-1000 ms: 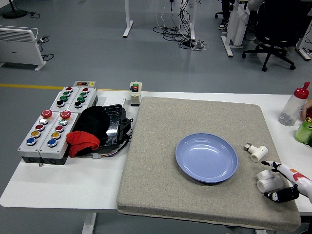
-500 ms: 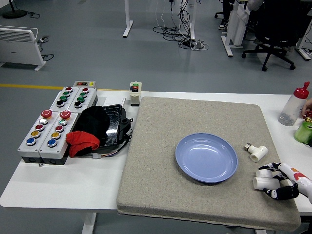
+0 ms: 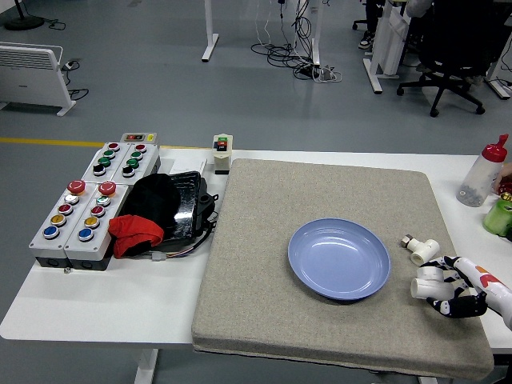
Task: Pick pipe place plate twice
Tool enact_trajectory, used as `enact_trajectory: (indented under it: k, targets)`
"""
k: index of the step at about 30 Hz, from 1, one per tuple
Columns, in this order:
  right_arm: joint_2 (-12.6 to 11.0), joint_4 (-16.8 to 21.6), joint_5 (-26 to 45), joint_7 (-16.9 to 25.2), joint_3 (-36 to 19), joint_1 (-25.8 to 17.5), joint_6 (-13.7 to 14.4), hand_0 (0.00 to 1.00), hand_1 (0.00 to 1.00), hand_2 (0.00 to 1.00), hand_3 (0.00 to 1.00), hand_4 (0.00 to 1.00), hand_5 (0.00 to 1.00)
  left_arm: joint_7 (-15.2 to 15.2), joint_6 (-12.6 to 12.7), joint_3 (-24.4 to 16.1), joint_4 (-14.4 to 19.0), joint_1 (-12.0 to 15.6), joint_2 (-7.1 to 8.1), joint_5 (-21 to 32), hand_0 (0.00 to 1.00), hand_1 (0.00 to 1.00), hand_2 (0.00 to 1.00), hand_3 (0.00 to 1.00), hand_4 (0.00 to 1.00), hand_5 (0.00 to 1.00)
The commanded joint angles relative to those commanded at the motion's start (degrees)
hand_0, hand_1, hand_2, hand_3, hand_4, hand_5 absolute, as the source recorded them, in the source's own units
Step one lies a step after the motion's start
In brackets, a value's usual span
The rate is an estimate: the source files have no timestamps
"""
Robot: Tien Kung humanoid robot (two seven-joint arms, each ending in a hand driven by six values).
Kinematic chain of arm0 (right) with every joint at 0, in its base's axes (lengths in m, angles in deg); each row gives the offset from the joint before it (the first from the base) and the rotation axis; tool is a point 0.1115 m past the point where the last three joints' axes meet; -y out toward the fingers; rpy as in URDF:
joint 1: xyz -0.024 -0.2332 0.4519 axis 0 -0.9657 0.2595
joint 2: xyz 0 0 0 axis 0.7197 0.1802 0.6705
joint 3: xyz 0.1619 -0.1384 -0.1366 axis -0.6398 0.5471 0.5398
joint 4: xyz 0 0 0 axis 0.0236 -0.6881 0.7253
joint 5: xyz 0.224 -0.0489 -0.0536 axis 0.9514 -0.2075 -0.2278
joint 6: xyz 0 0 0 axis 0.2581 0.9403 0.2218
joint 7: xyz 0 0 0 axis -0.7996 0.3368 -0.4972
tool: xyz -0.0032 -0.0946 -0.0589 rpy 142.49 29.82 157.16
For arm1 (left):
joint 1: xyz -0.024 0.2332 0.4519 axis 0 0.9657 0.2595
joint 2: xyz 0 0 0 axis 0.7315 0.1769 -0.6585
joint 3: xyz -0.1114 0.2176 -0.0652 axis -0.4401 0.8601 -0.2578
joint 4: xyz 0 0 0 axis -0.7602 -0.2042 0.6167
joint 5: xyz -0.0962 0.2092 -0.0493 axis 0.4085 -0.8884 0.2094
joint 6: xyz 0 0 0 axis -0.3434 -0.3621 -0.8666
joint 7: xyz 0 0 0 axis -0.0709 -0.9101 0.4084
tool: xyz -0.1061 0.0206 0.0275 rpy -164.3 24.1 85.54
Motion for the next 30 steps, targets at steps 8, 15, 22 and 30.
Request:
enact_trajectory:
  k: [8, 15, 22, 30]
  targets:
    - [3.6, 0.4, -0.5, 0.6, 2.6, 4.7, 0.9, 0.344, 0.462, 0.568, 0.668, 0.545, 0.131, 0.1, -0.1, 0.5, 0.1, 0.0, 0.11, 0.4, 0.693, 0.668, 0.681, 0.612, 0.248, 0.998]
    - [7.7, -3.1, -2.6, 1.0, 8.8, 10.7, 2.0, 0.353, 0.467, 0.570, 0.666, 0.544, 0.134, 0.3, -0.1, 0.5, 0.1, -0.1, 0.22, 0.9, 0.693, 0.668, 0.682, 0.611, 0.248, 0.998]
    - [11.5, -8.8, -4.0, 2.8, 14.7, 15.9, 5.5, 0.435, 0.534, 0.582, 0.665, 0.544, 0.136, 0.3, 0.0, 0.5, 0.1, -0.3, 0.26, 1.0, 0.692, 0.668, 0.681, 0.611, 0.248, 0.998]
    - [14.3, -15.7, -5.9, 3.4, 18.8, 19.6, 8.5, 0.697, 0.702, 0.712, 0.739, 0.557, 0.137, 0.3, 0.0, 0.5, 0.2, -0.3, 0.31, 1.0, 0.692, 0.667, 0.681, 0.611, 0.248, 0.998]
